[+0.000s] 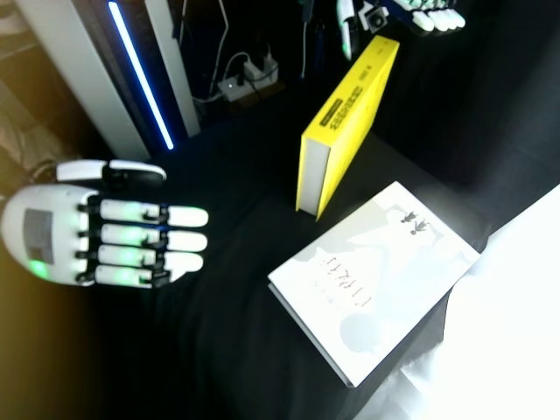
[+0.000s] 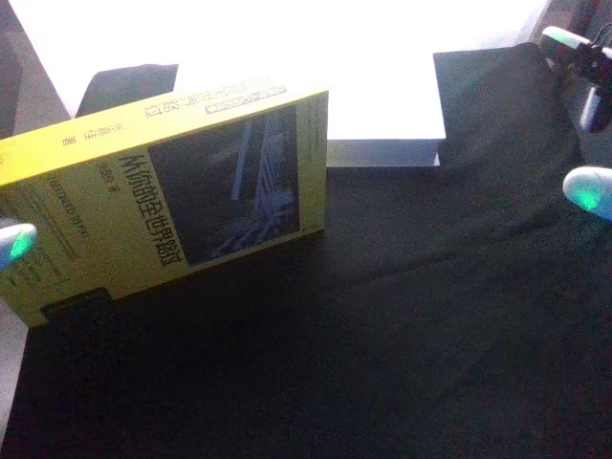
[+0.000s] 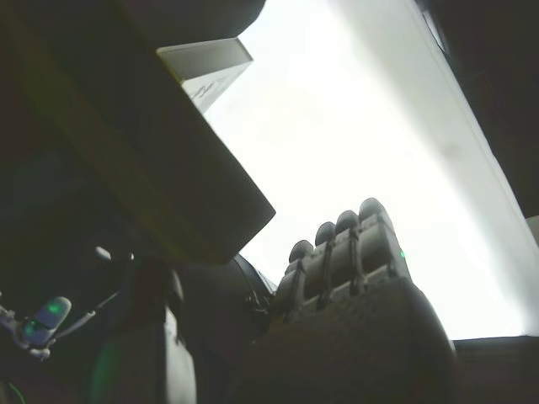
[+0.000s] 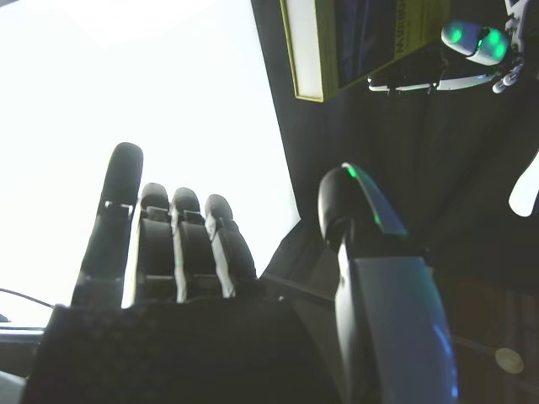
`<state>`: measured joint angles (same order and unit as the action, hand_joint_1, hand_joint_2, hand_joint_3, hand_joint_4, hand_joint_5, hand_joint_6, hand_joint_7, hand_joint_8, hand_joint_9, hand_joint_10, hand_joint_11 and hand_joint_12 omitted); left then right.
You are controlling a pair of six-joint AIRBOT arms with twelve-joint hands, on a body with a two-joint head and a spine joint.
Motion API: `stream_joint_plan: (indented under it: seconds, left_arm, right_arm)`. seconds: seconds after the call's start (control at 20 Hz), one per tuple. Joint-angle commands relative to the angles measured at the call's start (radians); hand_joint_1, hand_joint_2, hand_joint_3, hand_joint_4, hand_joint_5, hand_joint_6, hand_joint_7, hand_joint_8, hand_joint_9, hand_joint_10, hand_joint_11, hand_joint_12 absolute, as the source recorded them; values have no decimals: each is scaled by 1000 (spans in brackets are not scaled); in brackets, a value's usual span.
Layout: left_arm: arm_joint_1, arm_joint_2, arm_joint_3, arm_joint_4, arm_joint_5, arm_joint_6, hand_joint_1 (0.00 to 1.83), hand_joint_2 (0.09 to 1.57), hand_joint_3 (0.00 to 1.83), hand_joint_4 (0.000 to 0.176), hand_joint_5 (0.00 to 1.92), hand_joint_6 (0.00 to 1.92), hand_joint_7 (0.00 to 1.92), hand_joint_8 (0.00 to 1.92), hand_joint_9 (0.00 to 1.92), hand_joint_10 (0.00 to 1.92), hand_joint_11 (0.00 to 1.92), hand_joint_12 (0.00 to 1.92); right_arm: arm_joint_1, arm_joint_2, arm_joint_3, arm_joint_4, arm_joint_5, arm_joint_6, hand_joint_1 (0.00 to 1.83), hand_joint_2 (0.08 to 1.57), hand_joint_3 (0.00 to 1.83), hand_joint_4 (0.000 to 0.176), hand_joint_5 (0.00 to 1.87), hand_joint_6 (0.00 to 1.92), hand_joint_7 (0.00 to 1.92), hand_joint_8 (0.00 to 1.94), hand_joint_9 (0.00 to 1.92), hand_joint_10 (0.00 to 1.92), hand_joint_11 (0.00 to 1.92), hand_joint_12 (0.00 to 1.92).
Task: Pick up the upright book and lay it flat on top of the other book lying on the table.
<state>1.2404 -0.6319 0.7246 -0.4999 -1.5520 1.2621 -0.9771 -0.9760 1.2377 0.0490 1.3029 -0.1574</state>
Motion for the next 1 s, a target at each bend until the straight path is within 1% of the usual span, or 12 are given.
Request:
stream_joint_plan:
  seconds: [0.0, 0.1, 0.2, 0.25, 0.3, 0.4, 0.45, 0.5, 0.55, 0.7, 0.8, 0.95]
  left_arm:
    - [0, 0, 8, -12, -124, -10, 522, 1047, 0, 92, 0, 0, 0, 0, 0, 0, 0, 0]
    - [12, -5, 15, -23, -123, -38, 542, 1026, 0, 81, 0, 0, 17, 6, 0, 0, 22, 11]
    - [28, -14, 27, -35, -120, -76, 534, 1033, 0, 93, 0, 0, 39, 9, 67, 20, 0, 569]
    - [32, -16, 31, -39, -119, -87, 559, 1036, 0, 86, 13, 4, 76, 10, 113, 30, 0, 735]
    - [35, -17, 32, -41, -117, -92, 559, 1036, 0, 86, 13, 4, 76, 10, 113, 30, 0, 735]
    - [35, -20, 34, -41, -111, -95, 605, 1034, 0, 109, 43, 10, 126, 15, 163, 41, 0, 835]
    - [35, -22, 34, -41, -110, -96, 657, 1047, 2, 70, 67, 13, 152, 14, 210, 52, 0, 888]
    - [35, -25, 34, -41, -106, -96, 677, 1058, 4, 48, 97, 17, 183, 15, 242, 55, 0, 931]
    - [35, -27, 34, -41, -105, -96, 706, 1084, 4, 0, 160, 18, 255, 13, 302, 52, 0, 985]
    - [36, -33, 35, -41, -103, -96, 846, 1162, 6, 0, 345, 24, 473, 25, 542, 109, 31, 1357]
    - [36, -36, 36, -41, -101, -97, 945, 1209, 2, 0, 411, 13, 583, 21, 639, 180, 168, 1405]
    - [36, -43, 38, -43, -97, -98, 955, 1227, 0, 0, 492, 2, 651, 7, 545, 420, 141, 1464]
  right_arm:
    - [4, 2, -1, 27, 119, 8, 568, 1220, 35, 0, 0, 0, 0, 0, 0, 0, 0, 1919]
    - [4, 1, -1, 27, 117, 8, 554, 1222, 35, 0, 0, 0, 0, 0, 0, 0, 0, 1921]
    - [3, 0, -1, 27, 116, 8, 591, 1219, 32, 0, 0, 0, 0, 0, 0, 0, 0, 1920]
    - [3, -1, -1, 27, 115, 8, 559, 1223, 32, 0, 0, 0, 0, 0, 0, 0, 0, 1921]
    - [3, -2, -2, 27, 115, 8, 559, 1223, 32, 0, 0, 0, 0, 0, 0, 0, 0, 1921]
    - [2, -3, -2, 27, 115, 8, 555, 1222, 30, 0, 0, 0, 0, 0, 0, 0, 0, 1921]
    - [2, -4, -2, 27, 115, 8, 538, 1225, 30, 0, 0, 0, 0, 0, 0, 0, 0, 1921]
    - [2, -4, -2, 27, 115, 8, 546, 1227, 30, 0, 0, 0, 0, 0, 0, 0, 0, 1921]
    - [2, -4, -2, 27, 115, 8, 537, 1231, 31, 0, 0, 0, 0, 0, 0, 0, 0, 1921]
    - [2, -4, -2, 27, 115, 8, 588, 1244, 34, 0, 0, 0, 0, 0, 0, 0, 0, 1921]
    - [2, -4, -2, 27, 115, 8, 598, 1248, 35, 0, 0, 0, 0, 0, 0, 0, 0, 1921]
    - [2, -5, -2, 27, 115, 8, 626, 1261, 37, 0, 0, 0, 0, 0, 0, 0, 0, 1921]
